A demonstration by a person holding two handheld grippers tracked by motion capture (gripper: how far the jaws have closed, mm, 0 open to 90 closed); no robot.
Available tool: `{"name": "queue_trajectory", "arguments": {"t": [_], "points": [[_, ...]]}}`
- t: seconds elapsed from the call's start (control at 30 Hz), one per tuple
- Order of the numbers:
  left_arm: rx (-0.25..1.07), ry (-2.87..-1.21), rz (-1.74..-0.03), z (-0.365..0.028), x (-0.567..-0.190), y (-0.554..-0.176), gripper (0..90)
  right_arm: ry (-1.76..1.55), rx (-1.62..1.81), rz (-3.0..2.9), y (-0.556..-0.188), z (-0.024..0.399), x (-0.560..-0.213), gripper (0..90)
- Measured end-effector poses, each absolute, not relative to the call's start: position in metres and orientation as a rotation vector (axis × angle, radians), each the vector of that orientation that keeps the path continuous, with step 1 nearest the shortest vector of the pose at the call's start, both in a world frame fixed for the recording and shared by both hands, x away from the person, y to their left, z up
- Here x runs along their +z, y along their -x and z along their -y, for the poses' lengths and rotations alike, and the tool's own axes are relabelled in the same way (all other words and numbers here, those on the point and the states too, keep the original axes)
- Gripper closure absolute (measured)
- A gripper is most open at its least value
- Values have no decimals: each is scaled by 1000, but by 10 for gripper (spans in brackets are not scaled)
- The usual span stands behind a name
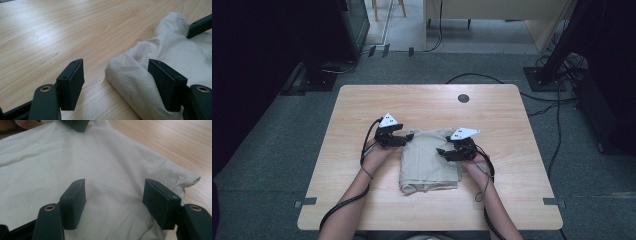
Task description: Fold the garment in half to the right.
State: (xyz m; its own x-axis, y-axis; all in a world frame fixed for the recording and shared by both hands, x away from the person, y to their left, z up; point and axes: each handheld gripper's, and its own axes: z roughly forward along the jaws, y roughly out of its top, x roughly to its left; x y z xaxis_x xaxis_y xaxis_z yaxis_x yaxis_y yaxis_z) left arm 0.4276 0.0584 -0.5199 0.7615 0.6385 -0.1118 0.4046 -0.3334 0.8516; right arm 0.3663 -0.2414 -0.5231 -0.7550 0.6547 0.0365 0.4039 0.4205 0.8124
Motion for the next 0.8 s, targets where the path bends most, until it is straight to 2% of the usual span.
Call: {"name": "queue_trajectory", "arguments": {"t": [0.3, 0.8], "points": [[287, -1930, -751, -62, -507, -414, 291, -874, 1285, -2352, -360, 238, -510, 304], [312, -1992, -686, -64, -506, -386, 269, -822, 1286, -2427, -355, 233, -513, 266]]}}
